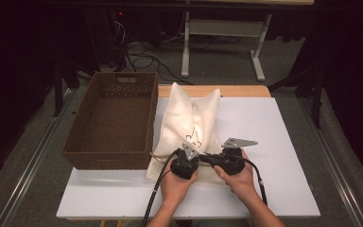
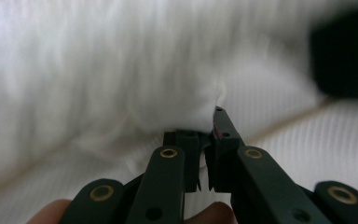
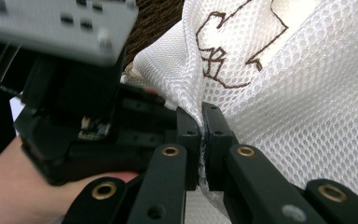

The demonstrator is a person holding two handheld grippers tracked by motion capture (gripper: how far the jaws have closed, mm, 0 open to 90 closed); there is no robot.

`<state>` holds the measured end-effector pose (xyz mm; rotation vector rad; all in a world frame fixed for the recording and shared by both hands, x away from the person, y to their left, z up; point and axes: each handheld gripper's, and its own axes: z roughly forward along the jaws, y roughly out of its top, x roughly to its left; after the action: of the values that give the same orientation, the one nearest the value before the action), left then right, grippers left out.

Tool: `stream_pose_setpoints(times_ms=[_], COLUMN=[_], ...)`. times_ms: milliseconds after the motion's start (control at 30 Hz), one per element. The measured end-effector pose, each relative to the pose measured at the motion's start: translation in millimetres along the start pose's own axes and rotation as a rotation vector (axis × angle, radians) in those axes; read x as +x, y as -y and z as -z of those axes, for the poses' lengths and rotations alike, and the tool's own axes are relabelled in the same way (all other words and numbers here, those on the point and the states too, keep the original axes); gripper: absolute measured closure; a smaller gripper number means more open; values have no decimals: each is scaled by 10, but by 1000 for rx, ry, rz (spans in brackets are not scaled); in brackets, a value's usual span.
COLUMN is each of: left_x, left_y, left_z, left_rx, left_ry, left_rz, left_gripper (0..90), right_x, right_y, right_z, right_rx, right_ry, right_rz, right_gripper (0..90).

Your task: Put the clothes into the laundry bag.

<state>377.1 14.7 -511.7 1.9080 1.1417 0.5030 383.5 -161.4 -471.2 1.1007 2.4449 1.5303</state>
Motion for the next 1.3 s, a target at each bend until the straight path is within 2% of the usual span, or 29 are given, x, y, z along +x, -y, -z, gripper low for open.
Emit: stream_pose_setpoints(times_ms=[67,133,233,333,400,433,533,700,800,900,967,1033,1100,1167,1200,1300], left_x=[53,98,123,110,124,135,138,168,208,262,290,300,279,234,234,108], left_y=[-38,-28,-15,-40,-29,-10,45,127,187,246,262,250,210,162,162,71], left_z=[-12,-73,-179,-225,-204,-172,-80,60,159,267,274,260,219,171,171,4], left_rx=[-47,-58,7,30,27,16,-9,-11,-9,-2,28,29,43,39,39,65], left_ry=[-1,-21,-84,-101,-64,-30,13,63,46,42,41,59,51,76,76,62], left_rz=[39,25,30,17,10,1,-35,-31,-14,35,63,85,89,97,97,68], left_gripper=[852,852,851,843,812,784,677,512,487,531,576,625,665,703,724,833], right_x=[-3,-11,-18,-12,-18,-20,-32,-30,-41,-44,-43,-43,-44,-43,-43,-38], right_y=[2,1,8,18,13,13,12,11,14,13,14,15,23,29,30,31], right_z=[12,24,15,6,20,24,27,18,27,34,31,25,18,11,11,15], right_rx=[-5,-8,2,12,8,5,4,-2,-5,-8,-10,-10,-8,-6,-6,-5], right_ry=[0,0,-4,9,10,10,9,12,9,10,8,7,5,7,6,6], right_rz=[-3,-5,-5,1,-3,-5,-5,6,-2,-5,-2,-5,-4,-3,-4,0], right_gripper=[886,886,886,886,886,886,886,884,884,883,884,884,884,884,883,884])
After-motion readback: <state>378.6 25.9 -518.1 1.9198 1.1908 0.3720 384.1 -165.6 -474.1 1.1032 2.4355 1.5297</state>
